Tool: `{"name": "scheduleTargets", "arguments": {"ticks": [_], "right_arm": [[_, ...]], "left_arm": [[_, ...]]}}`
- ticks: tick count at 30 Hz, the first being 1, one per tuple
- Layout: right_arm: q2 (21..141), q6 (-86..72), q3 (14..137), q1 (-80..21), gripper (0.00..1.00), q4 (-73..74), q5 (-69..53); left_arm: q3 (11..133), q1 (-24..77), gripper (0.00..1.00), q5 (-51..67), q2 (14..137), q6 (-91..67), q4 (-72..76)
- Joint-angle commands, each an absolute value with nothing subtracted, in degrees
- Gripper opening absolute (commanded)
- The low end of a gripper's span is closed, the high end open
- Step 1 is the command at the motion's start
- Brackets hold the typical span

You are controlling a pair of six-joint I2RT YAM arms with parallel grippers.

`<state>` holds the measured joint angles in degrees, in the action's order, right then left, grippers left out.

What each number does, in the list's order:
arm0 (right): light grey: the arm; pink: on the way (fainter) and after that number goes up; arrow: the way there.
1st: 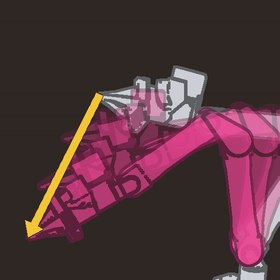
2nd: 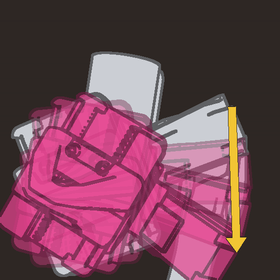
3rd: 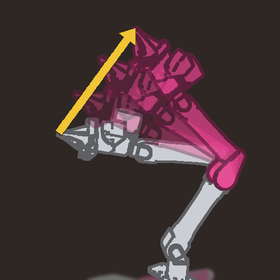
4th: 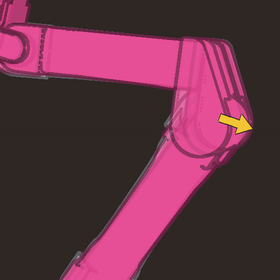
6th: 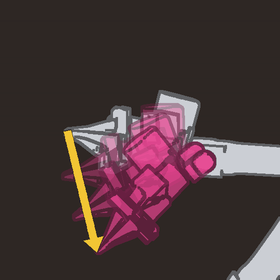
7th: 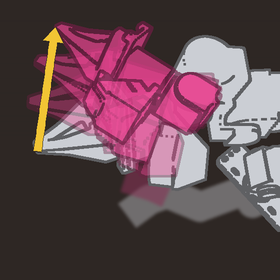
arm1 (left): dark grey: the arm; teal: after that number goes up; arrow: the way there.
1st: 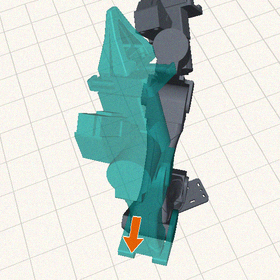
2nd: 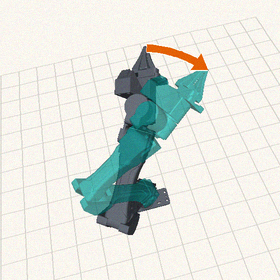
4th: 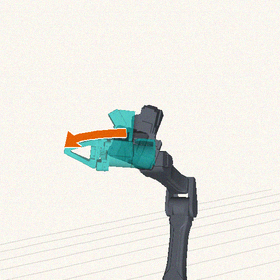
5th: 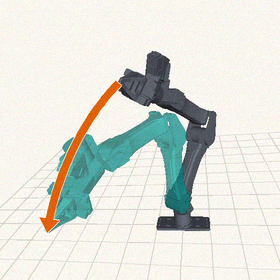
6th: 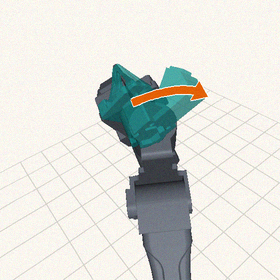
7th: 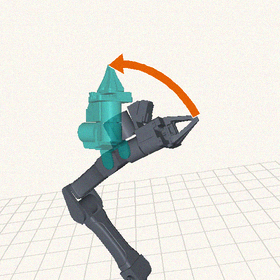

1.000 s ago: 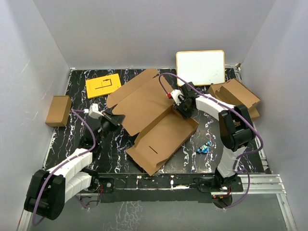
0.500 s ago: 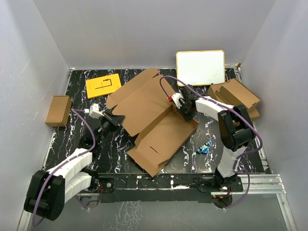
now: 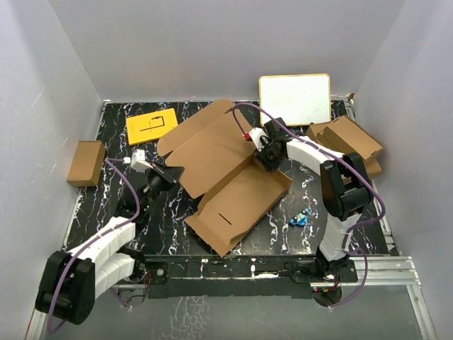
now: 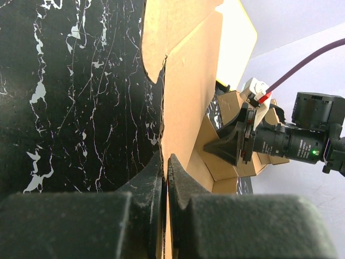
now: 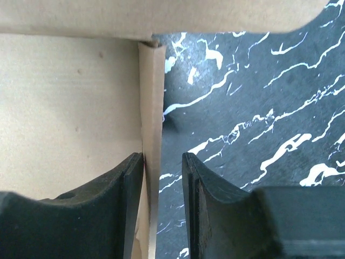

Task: Fold the paper box

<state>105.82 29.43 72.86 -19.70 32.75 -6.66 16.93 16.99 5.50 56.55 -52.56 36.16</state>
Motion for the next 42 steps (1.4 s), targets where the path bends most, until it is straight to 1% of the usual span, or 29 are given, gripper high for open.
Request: {"name": "scheduleTargets", "arguments": {"ticks": [1, 2, 4, 9, 12, 13, 15, 16, 18, 20, 22, 24, 28, 31, 32, 33, 35, 37, 39, 42], "right_arm": [[107.2, 28.6, 76.2, -19.4, 0.40, 30.5, -8.5], [107.5, 28.5, 76.2, -19.4, 0.39, 30.3, -8.4], [107.7, 28.6, 75.9, -19.4, 0.31, 29.8, -8.3], [107.1, 28.3, 75.0, -19.4, 0.17, 27.7, -7.3], [106.8, 28.1, 75.0, -19.2, 0.17, 27.8, -8.3], [106.7, 28.0, 75.1, -19.1, 0.21, 28.1, -9.3], [106.1, 27.6, 75.8, -18.4, 0.36, 29.0, -11.7], [105.5, 27.4, 76.2, -17.7, 0.42, 29.7, -13.4], [104.0, 27.4, 76.8, -16.8, 0.51, 30.9, -16.1], [101.8, 27.5, 77.0, -15.7, 0.59, 31.9, -20.1], [98.9, 28.1, 76.4, -14.3, 0.63, 32.7, -24.8], [96.0, 27.9, 75.3, -12.5, 0.66, 32.9, -29.9], [90.2, 27.7, 71.2, -7.9, 0.67, 30.7, -40.4], [85.5, 25.9, 65.4, -4.3, 0.68, 25.3, -47.5], [84.1, 25.4, 63.3, -3.2, 0.70, 23.3, -49.6], [82.5, 24.9, 61.1, -2.0, 0.72, 21.0, -51.6], [79.2, 24.1, 57.2, -0.2, 0.74, 17.1, -55.5], [76.7, 23.5, 54.1, 2.4, 0.77, 14.1, -58.1], [75.3, 23.3, 51.7, 3.6, 0.77, 12.0, -62.3], [74.3, 21.3, 48.5, 6.2, 0.79, 8.7, -68.6]], "left_arm": [[19.2, 16.8, 0.00, 6.3, 55.8, -51.6, 37.9], [19.2, 16.8, 0.00, 6.3, 55.8, -51.5, 37.8], [19.2, 16.8, 0.00, 6.2, 56.1, -51.4, 37.9], [19.5, 16.8, 0.00, 6.3, 56.7, -51.1, 38.0], [19.8, 16.8, 0.00, 6.1, 56.9, -50.7, 37.8], [19.9, 16.9, 0.00, 6.0, 57.1, -50.6, 37.8], [20.5, 16.8, 0.00, 5.8, 57.5, -49.8, 37.3], [20.8, 16.8, 0.00, 5.7, 57.8, -49.1, 37.0], [22.3, 16.8, 0.00, 5.9, 58.7, -47.0, 35.9], [24.2, 16.7, 0.00, 5.8, 59.8, -43.9, 34.2], [26.6, 16.1, 0.00, 6.2, 61.2, -40.3, 32.2], [29.1, 15.0, 0.00, 7.2, 62.8, -36.8, 29.9], [33.8, 10.9, 0.00, 13.3, 68.1, -34.3, 28.4], [37.8, 8.5, 0.09, 17.4, 72.7, -33.0, 27.0], [39.2, 8.0, 0.13, 18.5, 74.4, -32.6, 26.3], [40.9, 7.6, 0.19, 19.6, 76.1, -32.1, 25.4], [44.5, 7.0, 0.38, 20.4, 78.7, -31.3, 22.2], [47.9, 6.5, 0.54, 18.8, 80.2, -30.2, 18.1], [50.8, 5.8, 0.65, 14.9, 79.2, -28.8, 13.4], [54.3, 5.0, 0.72, 10.5, 75.3, -26.3, 6.7]]}}
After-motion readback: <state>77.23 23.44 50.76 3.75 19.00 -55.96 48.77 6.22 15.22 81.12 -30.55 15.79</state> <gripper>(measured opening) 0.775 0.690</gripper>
